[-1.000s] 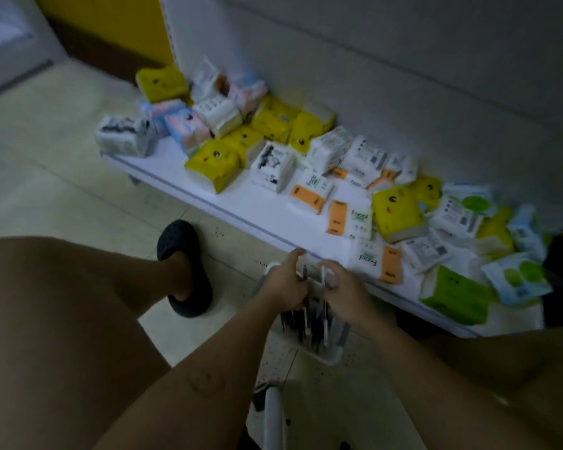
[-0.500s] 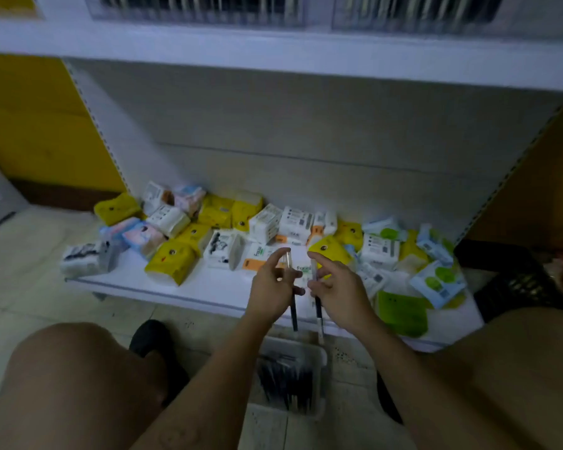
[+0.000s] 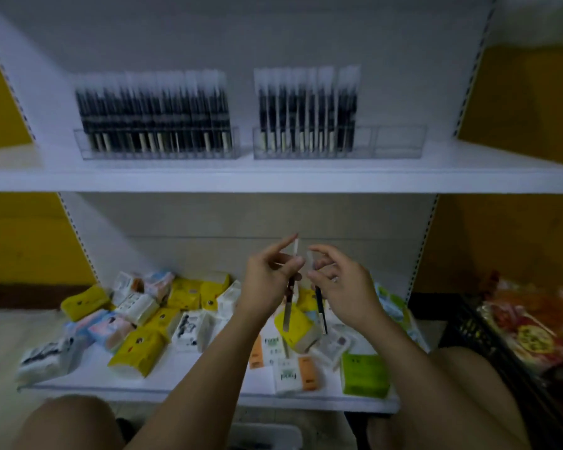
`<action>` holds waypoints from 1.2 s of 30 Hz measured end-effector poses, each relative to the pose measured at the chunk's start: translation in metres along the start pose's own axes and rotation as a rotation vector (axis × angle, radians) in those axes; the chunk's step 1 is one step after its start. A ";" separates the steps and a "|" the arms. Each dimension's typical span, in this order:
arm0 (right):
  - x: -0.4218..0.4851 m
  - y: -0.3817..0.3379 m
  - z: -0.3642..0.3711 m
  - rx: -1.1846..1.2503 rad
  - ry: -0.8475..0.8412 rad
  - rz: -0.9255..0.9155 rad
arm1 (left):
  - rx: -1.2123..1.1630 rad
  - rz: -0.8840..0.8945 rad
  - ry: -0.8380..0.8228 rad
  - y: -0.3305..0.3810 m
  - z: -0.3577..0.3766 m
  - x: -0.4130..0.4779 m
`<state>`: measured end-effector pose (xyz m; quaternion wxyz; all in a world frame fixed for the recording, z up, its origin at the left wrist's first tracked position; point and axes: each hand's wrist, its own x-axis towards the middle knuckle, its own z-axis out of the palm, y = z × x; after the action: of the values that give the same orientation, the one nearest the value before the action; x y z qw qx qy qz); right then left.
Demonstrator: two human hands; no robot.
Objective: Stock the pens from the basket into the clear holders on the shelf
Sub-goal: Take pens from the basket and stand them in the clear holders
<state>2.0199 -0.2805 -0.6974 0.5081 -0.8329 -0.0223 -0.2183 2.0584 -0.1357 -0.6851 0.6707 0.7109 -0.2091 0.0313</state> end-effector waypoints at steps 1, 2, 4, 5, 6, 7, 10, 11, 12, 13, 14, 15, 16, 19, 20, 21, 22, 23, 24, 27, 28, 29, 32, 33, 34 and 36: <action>0.002 -0.009 -0.008 0.009 0.010 -0.015 | -0.002 0.029 -0.008 0.009 0.004 0.002; 0.004 -0.017 -0.015 0.020 0.023 -0.031 | -0.001 0.054 -0.014 0.018 0.008 0.004; 0.008 -0.032 -0.032 0.033 0.054 -0.069 | 0.005 0.093 -0.038 0.035 0.016 0.008; 0.010 -0.039 -0.040 0.037 0.069 -0.087 | 0.008 0.111 -0.057 0.045 0.020 0.010; 0.012 -0.045 -0.048 0.039 0.084 -0.105 | 0.017 0.127 -0.073 0.054 0.025 0.012; 0.015 -0.051 -0.057 0.039 0.097 -0.122 | 0.031 0.139 -0.082 0.063 0.029 0.014; 0.021 -0.066 -0.079 0.042 0.139 -0.168 | 0.027 0.166 -0.076 0.092 0.043 0.019; 0.023 -0.071 -0.086 0.050 0.157 -0.179 | 0.019 0.176 -0.071 0.102 0.047 0.021; 0.025 -0.076 -0.093 0.056 0.177 -0.191 | 0.015 0.187 -0.071 0.112 0.051 0.024; 0.028 -0.082 -0.101 0.058 0.197 -0.203 | 0.016 0.201 -0.075 0.122 0.054 0.028; 0.031 -0.087 -0.110 0.056 0.215 -0.215 | 0.022 0.221 -0.084 0.131 0.057 0.032; 0.034 -0.092 -0.118 0.052 0.230 -0.226 | 0.031 0.244 -0.095 0.141 0.060 0.037; 0.038 -0.097 -0.126 0.045 0.247 -0.236 | 0.045 0.270 -0.104 0.150 0.063 0.042; 0.053 -0.108 -0.149 0.029 0.302 -0.264 | 0.100 0.344 -0.096 0.172 0.070 0.059; 0.058 -0.111 -0.155 0.027 0.319 -0.269 | 0.118 0.365 -0.087 0.179 0.072 0.065; 0.064 -0.114 -0.161 0.030 0.335 -0.277 | 0.133 0.388 -0.079 0.185 0.073 0.072; 0.070 -0.117 -0.166 0.033 0.347 -0.293 | 0.149 0.413 -0.070 0.192 0.073 0.079; 0.077 -0.120 -0.170 0.038 0.358 -0.311 | 0.171 0.439 -0.060 0.199 0.074 0.086; 0.085 -0.122 -0.174 0.045 0.370 -0.326 | 0.193 0.460 -0.052 0.206 0.074 0.095; 0.110 -0.128 -0.183 0.051 0.401 -0.360 | 0.248 0.490 -0.026 0.222 0.076 0.120; 0.120 -0.129 -0.185 0.052 0.407 -0.367 | 0.274 0.504 -0.013 0.226 0.076 0.128; 0.129 -0.130 -0.186 0.052 0.411 -0.372 | 0.301 0.522 0.002 0.228 0.077 0.137; 0.157 -0.131 -0.187 0.049 0.425 -0.379 | 0.354 0.568 0.047 0.232 0.079 0.162; 0.166 -0.130 -0.188 0.048 0.429 -0.383 | 0.368 0.581 0.058 0.233 0.080 0.170; 0.175 -0.129 -0.187 0.048 0.435 -0.388 | 0.378 0.591 0.068 0.235 0.080 0.178; 0.191 -0.127 -0.187 0.052 0.446 -0.399 | 0.392 0.615 0.081 0.236 0.081 0.192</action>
<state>2.0960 -0.4144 -0.4445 0.4687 -0.7301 -0.0789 -0.4909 2.1340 -0.2660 -0.4083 0.4888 0.7280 -0.3763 0.2991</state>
